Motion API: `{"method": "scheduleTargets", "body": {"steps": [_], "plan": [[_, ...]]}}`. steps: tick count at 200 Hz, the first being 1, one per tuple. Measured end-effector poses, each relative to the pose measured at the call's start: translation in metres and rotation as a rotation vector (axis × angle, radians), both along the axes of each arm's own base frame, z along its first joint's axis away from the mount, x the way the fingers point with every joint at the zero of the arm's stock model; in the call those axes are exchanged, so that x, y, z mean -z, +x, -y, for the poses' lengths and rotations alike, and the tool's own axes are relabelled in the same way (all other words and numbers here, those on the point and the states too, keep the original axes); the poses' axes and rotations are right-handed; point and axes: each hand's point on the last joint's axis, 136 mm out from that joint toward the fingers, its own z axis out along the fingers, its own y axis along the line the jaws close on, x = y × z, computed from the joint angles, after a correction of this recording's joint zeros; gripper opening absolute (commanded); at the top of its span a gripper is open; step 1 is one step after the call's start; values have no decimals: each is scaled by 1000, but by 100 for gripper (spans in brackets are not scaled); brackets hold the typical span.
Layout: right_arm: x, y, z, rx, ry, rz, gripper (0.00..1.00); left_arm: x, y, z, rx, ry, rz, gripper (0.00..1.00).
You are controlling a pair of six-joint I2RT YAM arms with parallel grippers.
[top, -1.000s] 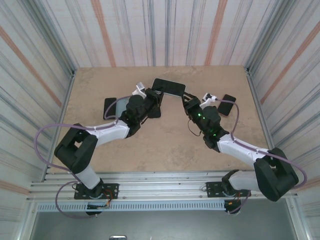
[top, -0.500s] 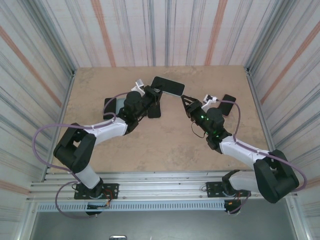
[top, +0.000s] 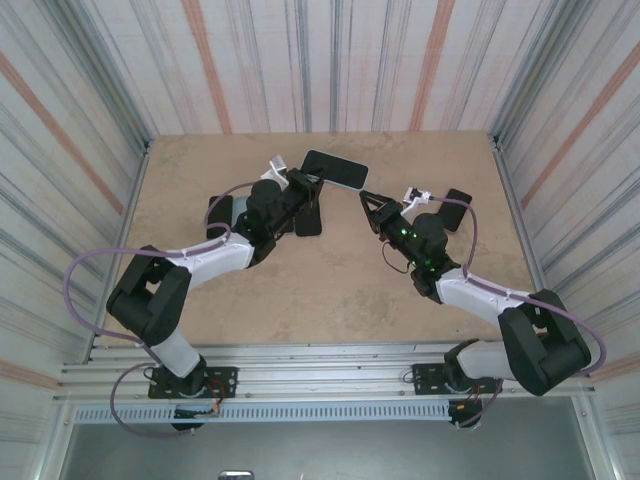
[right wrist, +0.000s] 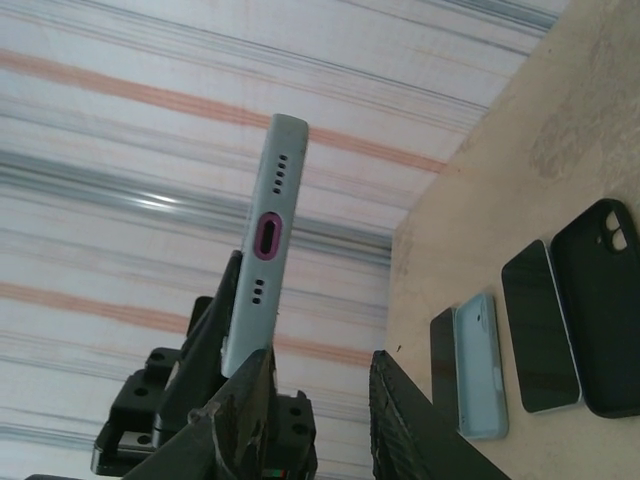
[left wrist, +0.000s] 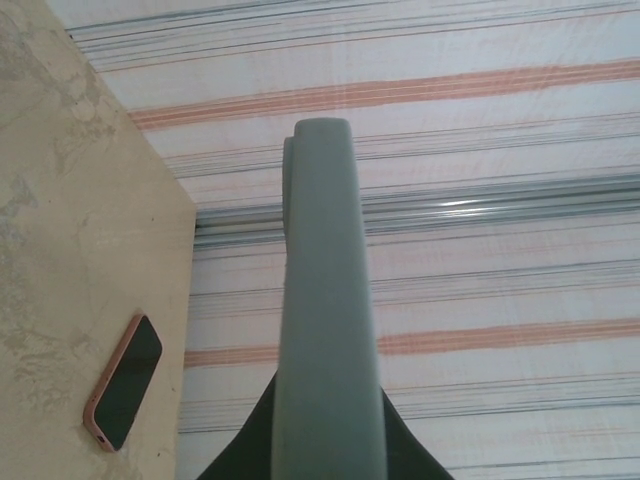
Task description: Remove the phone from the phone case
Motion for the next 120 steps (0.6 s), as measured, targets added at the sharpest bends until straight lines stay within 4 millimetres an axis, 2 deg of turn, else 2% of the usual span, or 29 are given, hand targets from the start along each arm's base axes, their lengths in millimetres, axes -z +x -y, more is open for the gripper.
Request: {"method": "scheduleTargets", "body": {"steps": [37, 53, 86, 120], "plan": [[-20, -1, 2, 1, 37, 73, 34, -1, -1, 2, 15, -1, 2, 0], [-22, -1, 1, -3, 41, 80, 33, -2, -2, 3, 23, -1, 4, 0], [-17, 0, -3, -26, 35, 68, 25, -8, -3, 6, 41, -7, 15, 0], [-20, 2, -6, -43, 46, 66, 17, -5, -2, 4, 40, -3, 7, 0]]}}
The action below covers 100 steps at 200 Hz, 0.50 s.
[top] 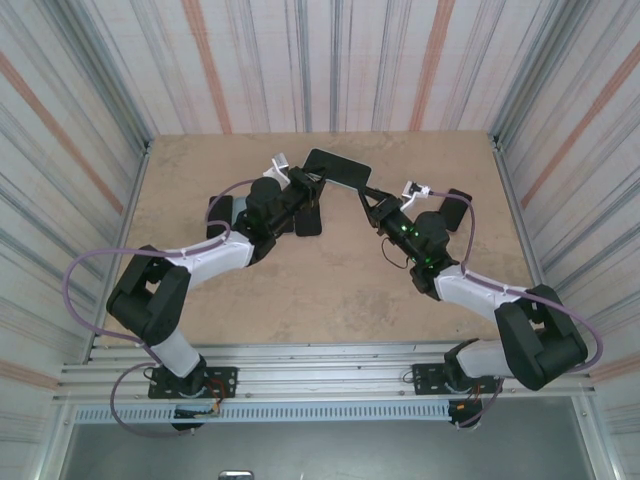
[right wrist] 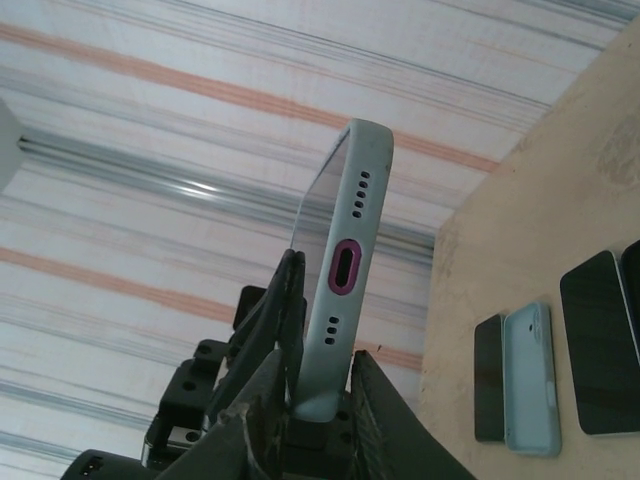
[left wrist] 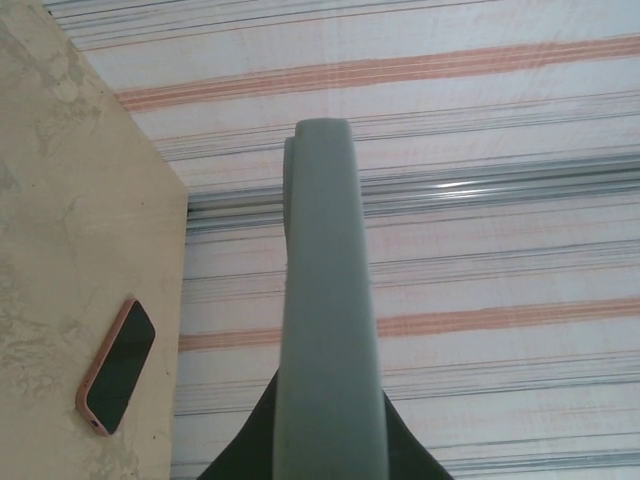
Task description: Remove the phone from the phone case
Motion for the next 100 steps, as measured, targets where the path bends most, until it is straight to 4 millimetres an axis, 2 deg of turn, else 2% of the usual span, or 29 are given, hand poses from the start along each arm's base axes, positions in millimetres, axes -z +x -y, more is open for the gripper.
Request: {"method": "scheduleTargets", "body": {"steps": [49, 100], "plan": [[-1, 0, 0, -8, 11, 0, 11, 0, 0, 0, 3, -12, -9, 0], [-5, 2, 0, -13, 20, 31, 9, -4, 1, 0, 12, -37, -25, 0]]}}
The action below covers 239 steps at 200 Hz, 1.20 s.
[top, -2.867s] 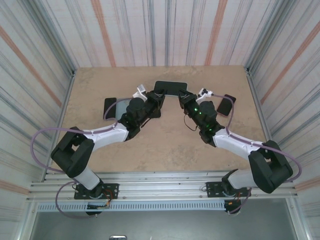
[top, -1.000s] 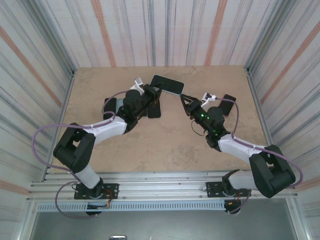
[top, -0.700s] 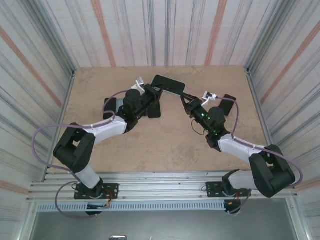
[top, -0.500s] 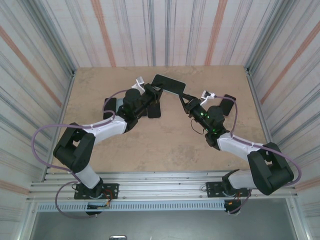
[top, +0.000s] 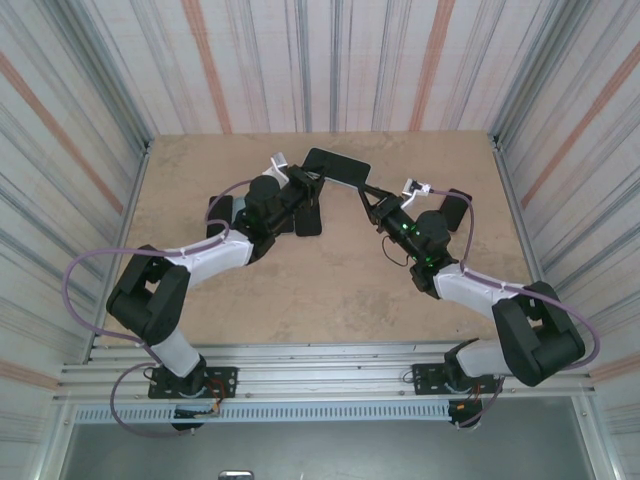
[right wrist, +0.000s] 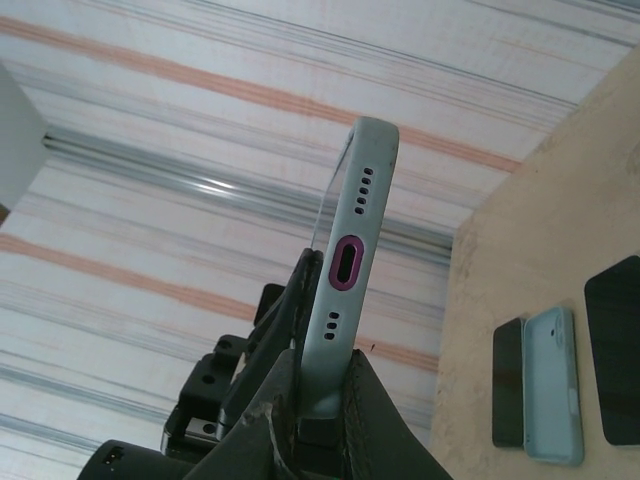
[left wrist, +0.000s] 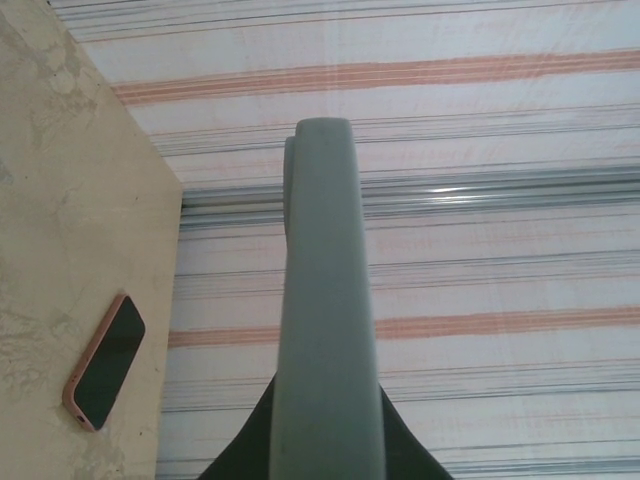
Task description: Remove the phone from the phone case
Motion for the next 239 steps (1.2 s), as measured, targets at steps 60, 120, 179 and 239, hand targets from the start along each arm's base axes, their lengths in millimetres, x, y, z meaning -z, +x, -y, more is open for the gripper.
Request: {"method": "scheduleTargets", "body": {"steps": [60, 120, 179, 239], "plan": [[-3, 3, -1, 1, 15, 44, 8, -2, 2, -2, -5, -25, -17, 0], [-6, 1, -1, 10, -20, 88, 7, -7, 2, 0, 4, -32, -11, 0], [-11, -1, 0, 19, -40, 125, 8, -12, 1, 2, 15, -40, -4, 0], [-17, -5, 2, 25, -45, 174, 9, -16, -1, 3, 29, -74, -12, 0]]}}
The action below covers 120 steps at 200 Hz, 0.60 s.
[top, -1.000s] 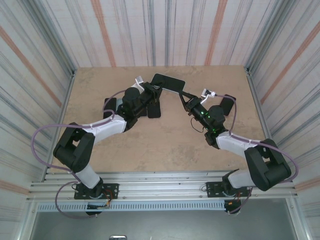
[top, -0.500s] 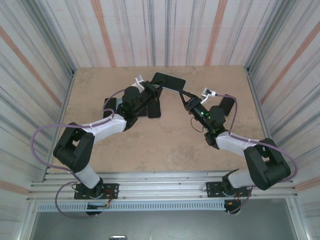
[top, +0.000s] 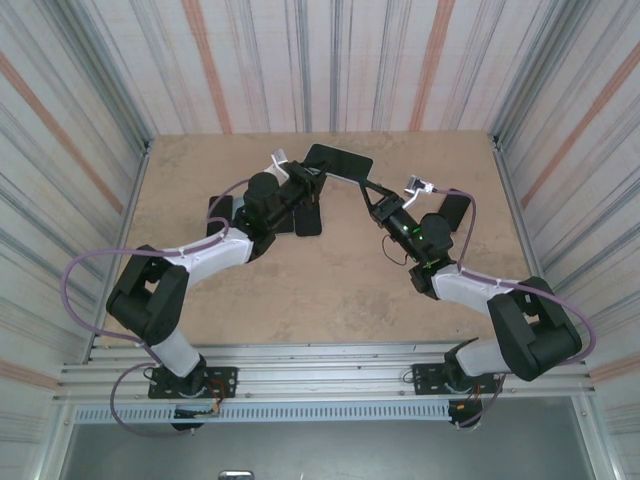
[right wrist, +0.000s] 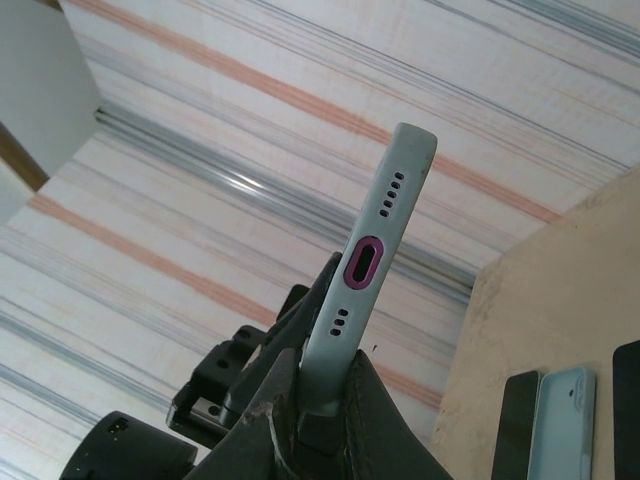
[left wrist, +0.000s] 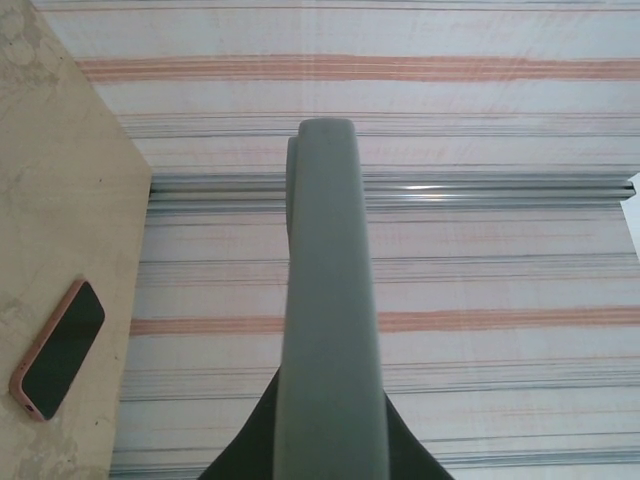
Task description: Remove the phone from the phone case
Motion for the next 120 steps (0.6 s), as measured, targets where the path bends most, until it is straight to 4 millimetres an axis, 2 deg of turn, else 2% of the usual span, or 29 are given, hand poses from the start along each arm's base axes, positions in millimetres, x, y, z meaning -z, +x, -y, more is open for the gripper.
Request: {"method": "scheduleTargets", "body": {"steps": [120], "plan": [[-3, -5, 1, 0, -132, 96, 14, -5, 0, 2, 11, -10, -1, 0]]}}
